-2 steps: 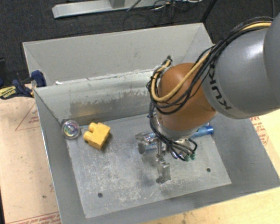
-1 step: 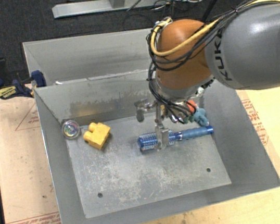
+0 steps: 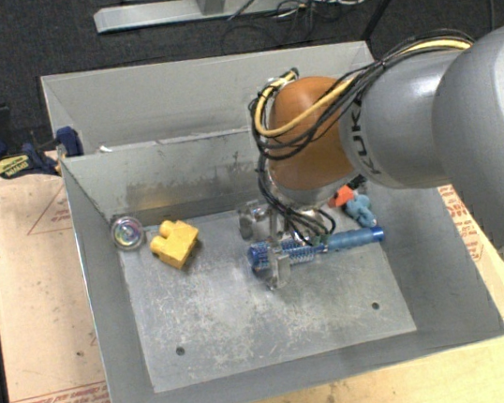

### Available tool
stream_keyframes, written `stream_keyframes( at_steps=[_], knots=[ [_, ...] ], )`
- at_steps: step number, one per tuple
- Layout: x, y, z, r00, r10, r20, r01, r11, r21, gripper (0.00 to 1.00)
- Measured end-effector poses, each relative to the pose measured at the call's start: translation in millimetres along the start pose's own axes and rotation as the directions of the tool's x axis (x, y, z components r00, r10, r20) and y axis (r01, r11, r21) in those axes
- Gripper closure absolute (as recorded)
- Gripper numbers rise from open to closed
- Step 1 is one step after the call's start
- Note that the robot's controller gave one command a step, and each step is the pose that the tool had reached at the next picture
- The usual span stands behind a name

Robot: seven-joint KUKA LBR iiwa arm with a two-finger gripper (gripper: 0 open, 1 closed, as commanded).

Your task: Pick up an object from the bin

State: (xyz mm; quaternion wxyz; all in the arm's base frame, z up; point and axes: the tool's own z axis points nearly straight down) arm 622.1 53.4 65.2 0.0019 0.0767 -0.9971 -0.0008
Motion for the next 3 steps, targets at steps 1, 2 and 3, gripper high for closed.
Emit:
stream_keyframes(
  at_steps=[1,2,3],
  knots=[
    [-1.0,0,-4,1.0,0.002,0.004,-0.002,1.0,0.0,1.0],
    [-3.8,-1,-80,0.999,-0.039,0.013,0.039,0.999,0.002,1.0],
    [8.1,20,-203,0.998,-0.056,0.014,0.056,0.998,0.002,1.0]
  ],
)
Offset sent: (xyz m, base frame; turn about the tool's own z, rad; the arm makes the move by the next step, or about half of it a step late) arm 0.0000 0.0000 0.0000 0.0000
